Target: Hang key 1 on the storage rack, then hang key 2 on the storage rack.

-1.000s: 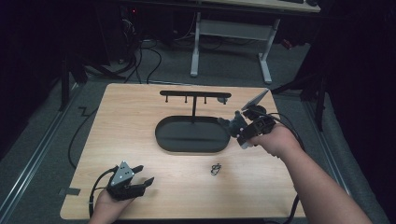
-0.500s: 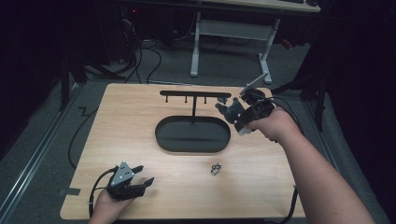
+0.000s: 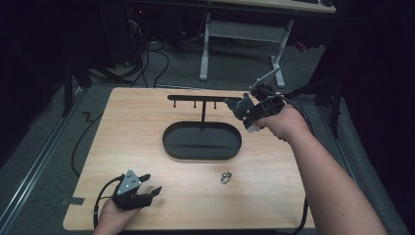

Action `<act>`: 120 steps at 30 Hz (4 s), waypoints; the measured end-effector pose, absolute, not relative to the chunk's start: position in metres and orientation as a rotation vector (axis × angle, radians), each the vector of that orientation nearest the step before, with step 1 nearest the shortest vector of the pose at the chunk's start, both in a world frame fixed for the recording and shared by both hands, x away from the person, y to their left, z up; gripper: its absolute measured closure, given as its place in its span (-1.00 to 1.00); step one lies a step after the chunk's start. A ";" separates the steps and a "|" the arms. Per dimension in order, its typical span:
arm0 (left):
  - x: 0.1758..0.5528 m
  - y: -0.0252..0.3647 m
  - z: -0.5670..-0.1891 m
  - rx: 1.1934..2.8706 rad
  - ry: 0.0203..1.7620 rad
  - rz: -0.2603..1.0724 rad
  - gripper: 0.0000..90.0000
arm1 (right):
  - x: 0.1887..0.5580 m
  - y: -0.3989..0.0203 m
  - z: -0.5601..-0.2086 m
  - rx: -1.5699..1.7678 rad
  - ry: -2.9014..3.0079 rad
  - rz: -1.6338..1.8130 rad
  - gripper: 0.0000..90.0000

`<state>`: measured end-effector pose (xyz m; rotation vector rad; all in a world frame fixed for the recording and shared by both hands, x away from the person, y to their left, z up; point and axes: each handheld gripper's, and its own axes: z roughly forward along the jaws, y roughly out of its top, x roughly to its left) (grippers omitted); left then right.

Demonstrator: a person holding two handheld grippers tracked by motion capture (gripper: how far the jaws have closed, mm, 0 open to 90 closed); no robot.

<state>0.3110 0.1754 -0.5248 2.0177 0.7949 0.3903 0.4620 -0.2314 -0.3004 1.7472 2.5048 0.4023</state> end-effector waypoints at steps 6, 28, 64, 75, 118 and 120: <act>0.310 0.176 -0.524 2.013 0.793 0.390 -0.18 | 0.462 -0.241 -0.313 1.787 2.471 0.398 0.10; 0.309 0.172 -0.526 2.038 0.778 0.380 -0.17 | 0.463 -0.243 -0.388 1.814 2.451 0.478 0.07; 0.310 0.168 -0.528 2.048 0.790 0.373 -0.16 | 0.386 -0.247 -0.426 1.639 2.350 0.730 -0.08; 0.309 0.176 -0.528 2.017 0.835 0.352 -0.17 | 0.325 -0.257 -0.482 1.589 2.152 1.015 0.02; 0.286 0.205 -0.522 1.966 0.935 0.431 -0.31 | 0.329 -0.171 -0.525 1.282 2.303 0.955 1.00; 0.287 0.205 -0.521 1.957 0.936 0.429 -0.30 | 0.328 -0.174 -0.525 1.292 2.306 0.954 1.00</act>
